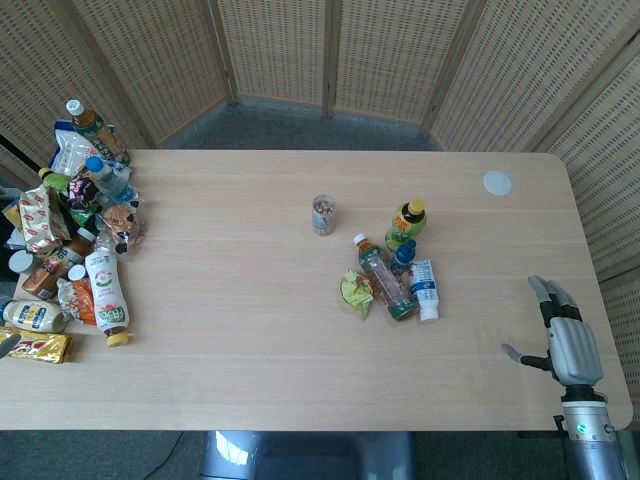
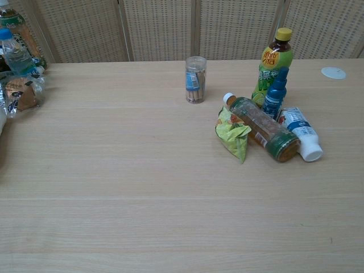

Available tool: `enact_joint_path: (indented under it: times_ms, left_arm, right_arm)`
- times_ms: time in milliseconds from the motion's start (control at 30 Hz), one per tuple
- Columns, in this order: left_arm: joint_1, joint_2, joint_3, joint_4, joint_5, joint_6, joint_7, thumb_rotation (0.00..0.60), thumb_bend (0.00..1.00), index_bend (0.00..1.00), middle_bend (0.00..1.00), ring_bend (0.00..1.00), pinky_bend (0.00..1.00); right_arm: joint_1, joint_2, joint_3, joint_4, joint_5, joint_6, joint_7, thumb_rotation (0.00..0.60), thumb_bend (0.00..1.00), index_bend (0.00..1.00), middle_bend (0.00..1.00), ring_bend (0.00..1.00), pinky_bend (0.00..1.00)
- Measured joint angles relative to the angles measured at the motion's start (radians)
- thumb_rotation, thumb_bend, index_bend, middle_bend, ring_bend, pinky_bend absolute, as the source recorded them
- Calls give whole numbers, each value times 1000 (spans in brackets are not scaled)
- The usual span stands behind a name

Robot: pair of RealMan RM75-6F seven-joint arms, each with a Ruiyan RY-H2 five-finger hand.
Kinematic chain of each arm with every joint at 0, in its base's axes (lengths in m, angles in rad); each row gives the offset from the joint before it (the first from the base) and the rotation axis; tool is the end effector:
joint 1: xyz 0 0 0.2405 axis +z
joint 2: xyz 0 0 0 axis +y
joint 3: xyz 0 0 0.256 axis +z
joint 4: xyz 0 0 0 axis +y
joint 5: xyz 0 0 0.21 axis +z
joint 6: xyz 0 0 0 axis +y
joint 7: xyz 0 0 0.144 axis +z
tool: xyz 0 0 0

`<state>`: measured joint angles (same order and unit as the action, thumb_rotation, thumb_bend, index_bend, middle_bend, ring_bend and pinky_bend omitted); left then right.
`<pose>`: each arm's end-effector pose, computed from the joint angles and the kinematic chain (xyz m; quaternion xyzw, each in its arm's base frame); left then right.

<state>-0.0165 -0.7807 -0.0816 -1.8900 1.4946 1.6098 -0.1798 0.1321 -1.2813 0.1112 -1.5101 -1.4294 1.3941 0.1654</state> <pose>-0.2712 0.1636 0.2539 -0.5346 -0.3886 -0.4558 0.5962 -0.3152 -0.2087 0.1157 0.5364 -0.4676 0.4466 0.5423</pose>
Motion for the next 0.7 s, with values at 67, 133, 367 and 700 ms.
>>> enact_joint_path:
  times_ms: [67,133,367,700]
  left_arm:
    - [1,0,0,-2,1,1,1,600,0,0,0,0,0]
    - [1,0,0,-2,0,2,0,600,0,0,0,0,0]
    - [-1,-4,-2,0,-8,-6,10,600,0,0,0,0,0]
    - [-14,-20,-7,8,-29,-33,36,600,0,0,0,0,0]
  right_arm:
    - [1,1,-2,-4,1,-7,13,600,0,0,0,0,0]
    - [5,0,-4,-5,1,-17,20,600,0,0,0,0,0]
    - [35,-22,12,0,19,-71,105,600,0,0,0,0,0]
    - [168,-178,106,102,137,-262,288,600,0,0,0,0,0]
